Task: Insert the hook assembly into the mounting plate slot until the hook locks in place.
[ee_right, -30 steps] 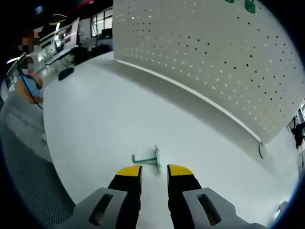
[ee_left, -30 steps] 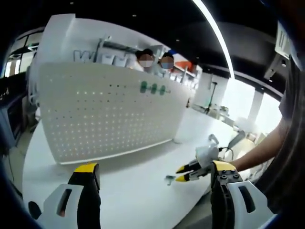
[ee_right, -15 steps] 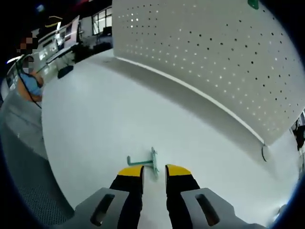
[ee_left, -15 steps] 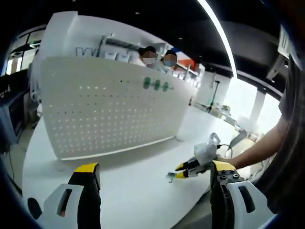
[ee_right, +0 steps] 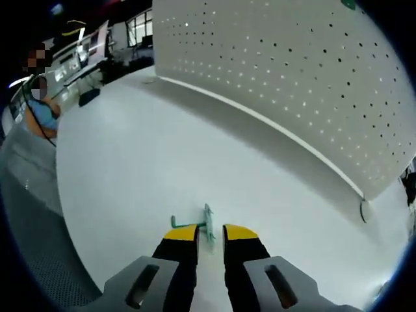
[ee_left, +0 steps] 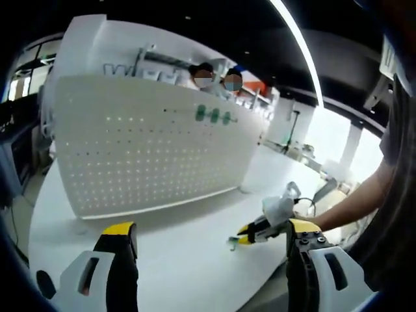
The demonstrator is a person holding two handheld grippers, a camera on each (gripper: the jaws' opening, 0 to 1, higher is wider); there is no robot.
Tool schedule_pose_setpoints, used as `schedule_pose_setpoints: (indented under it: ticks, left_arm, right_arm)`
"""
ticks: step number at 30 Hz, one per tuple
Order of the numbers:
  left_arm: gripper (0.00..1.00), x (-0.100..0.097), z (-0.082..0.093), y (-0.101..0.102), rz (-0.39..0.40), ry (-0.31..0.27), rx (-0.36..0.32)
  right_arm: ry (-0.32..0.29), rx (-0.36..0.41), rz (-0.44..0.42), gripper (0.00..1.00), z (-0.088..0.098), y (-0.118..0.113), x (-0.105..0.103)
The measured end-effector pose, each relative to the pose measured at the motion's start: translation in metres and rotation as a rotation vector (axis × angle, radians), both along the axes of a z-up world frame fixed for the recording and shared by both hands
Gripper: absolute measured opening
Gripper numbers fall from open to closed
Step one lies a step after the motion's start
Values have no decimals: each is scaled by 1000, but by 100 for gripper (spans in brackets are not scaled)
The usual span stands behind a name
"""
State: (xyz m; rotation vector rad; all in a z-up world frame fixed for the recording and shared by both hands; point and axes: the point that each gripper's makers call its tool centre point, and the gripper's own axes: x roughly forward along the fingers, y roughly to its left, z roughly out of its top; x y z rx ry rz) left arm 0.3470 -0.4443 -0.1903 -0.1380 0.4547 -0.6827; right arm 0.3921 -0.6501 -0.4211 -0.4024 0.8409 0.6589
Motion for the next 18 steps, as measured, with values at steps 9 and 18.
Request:
schedule_pose_setpoints:
  ticks: [9,18]
  left_arm:
    - [96,0,-2,2,5,5,-4]
    - [96,0,-2,2,4,6,-9]
  right_arm:
    - [15,4,-1,9,-2,1,-1]
    - [25,4,-4,7,-4,2,-2]
